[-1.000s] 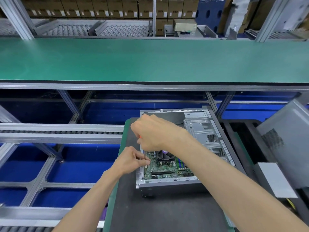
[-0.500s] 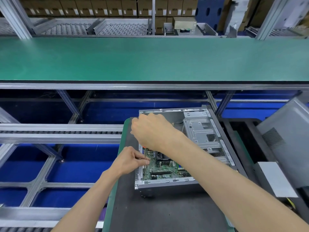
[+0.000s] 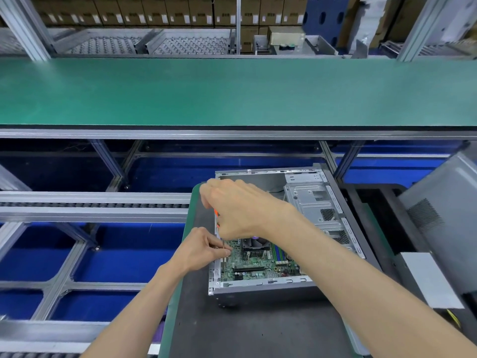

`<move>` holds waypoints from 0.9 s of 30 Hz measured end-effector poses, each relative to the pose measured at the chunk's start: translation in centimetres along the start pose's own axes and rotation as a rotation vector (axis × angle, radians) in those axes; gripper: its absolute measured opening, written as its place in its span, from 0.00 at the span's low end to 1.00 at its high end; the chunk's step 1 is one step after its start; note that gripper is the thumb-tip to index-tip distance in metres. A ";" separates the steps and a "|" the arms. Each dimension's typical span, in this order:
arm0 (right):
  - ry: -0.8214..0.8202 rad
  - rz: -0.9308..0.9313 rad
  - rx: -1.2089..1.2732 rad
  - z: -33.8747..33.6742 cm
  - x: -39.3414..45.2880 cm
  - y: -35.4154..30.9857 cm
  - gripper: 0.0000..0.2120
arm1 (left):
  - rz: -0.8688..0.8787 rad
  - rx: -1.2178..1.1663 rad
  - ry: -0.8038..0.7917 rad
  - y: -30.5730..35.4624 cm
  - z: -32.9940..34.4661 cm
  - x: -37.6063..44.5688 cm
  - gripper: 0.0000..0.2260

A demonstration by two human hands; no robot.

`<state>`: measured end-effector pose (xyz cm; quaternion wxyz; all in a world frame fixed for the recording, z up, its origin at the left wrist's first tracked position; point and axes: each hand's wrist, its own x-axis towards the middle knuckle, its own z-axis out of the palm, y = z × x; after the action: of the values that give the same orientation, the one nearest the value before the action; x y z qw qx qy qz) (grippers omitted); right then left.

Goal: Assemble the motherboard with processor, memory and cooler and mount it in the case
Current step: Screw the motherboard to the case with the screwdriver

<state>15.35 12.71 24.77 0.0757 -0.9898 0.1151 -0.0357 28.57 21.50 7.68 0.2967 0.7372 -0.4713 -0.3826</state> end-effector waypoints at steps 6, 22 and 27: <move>0.106 0.110 -0.170 1.0 0.4 -0.2 0.11 | -0.011 0.024 0.006 -0.1 0.2 -0.1 0.01; 0.006 0.010 0.066 0.3 -0.1 0.2 0.10 | -0.012 0.022 0.049 -0.2 0.3 -0.2 0.03; 0.139 0.154 -0.169 1.4 -0.2 -0.4 0.08 | -0.002 0.020 0.056 -0.1 0.5 -0.3 0.01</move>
<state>15.33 13.37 23.47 -0.0136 -0.9760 0.1983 -0.0887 28.11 21.80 7.40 0.3020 0.7509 -0.4660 -0.3574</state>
